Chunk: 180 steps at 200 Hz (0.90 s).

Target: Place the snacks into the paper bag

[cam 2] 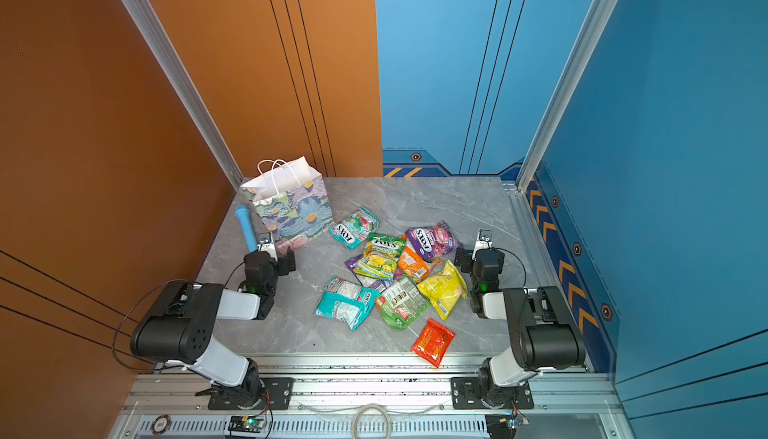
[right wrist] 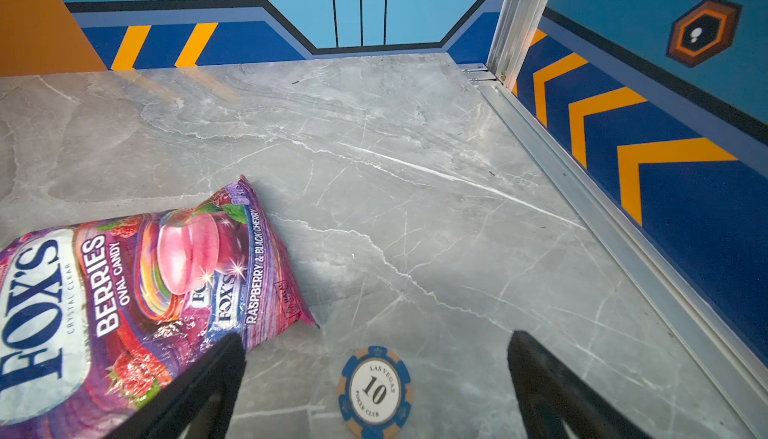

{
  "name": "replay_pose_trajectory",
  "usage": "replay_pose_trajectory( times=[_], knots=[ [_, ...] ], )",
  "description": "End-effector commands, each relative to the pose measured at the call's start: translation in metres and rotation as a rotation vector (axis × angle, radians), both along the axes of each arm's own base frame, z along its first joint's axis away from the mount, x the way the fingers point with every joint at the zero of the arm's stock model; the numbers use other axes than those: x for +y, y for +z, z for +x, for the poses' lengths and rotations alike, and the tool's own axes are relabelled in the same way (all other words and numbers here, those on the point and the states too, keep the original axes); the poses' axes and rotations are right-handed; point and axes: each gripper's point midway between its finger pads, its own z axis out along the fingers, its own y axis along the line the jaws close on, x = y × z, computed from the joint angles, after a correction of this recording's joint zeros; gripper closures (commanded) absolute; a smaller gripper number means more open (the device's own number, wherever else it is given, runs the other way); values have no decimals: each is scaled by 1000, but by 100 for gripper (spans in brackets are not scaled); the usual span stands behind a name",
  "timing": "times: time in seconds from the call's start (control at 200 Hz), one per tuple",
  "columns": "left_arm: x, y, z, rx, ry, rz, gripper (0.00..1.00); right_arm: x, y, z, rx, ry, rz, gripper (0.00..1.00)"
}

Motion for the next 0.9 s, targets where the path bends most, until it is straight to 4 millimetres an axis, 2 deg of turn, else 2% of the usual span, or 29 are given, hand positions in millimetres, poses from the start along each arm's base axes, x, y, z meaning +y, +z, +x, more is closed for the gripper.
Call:
replay_pose_trajectory(
  times=[0.0, 0.525, 0.615, 0.645, 0.706, 0.781, 0.831, 0.896],
  knots=[
    [-1, 10, 5, -28, -7, -21, 2, -1, 4, 4, -3, 0, 5, 0],
    [-1, 10, 4, -25, -8, -23, 2, -1, 5, 4, -7, 0, 5, 0],
    [1, 19, 0, -48, 38, 16, 2, -2, 7, 5, 6, -12, 5, 0],
    [1, 21, -3, -45, 48, 27, 2, -7, 13, 6, 20, -45, -4, 0],
    [1, 38, -7, -70, 87, 80, 2, -18, 28, 3, 58, -133, -32, 0],
    [4, 63, -14, -73, 149, 113, 2, -32, 64, 0, 58, -265, 9, 0],
    [11, 81, -19, -60, 201, 64, 2, -37, 86, -2, 47, -329, 112, 0],
    [20, 104, -26, -46, 255, -74, 2, -29, 104, 6, 36, -286, 218, 0]
  ],
)
